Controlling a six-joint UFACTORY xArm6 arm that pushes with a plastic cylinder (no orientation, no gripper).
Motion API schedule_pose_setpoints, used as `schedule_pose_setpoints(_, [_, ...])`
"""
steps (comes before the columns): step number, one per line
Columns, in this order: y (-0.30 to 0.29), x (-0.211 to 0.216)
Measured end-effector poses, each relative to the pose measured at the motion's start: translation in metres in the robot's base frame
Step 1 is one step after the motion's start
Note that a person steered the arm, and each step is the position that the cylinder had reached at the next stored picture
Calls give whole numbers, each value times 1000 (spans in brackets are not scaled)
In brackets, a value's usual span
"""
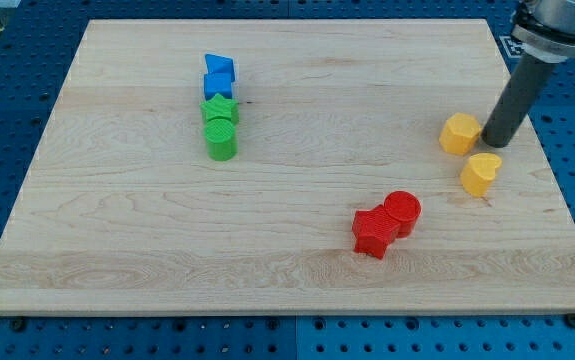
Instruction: Slightly push the yellow heart to the top right of the red circle
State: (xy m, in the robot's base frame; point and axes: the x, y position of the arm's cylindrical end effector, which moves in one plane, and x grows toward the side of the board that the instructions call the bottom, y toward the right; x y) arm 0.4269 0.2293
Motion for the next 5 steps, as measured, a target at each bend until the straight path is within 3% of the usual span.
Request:
schedule_pose_setpoints(2, [-73, 0])
schedule_pose_setpoints(3, [-71, 0])
schedule_pose_setpoints(5, [-13, 14])
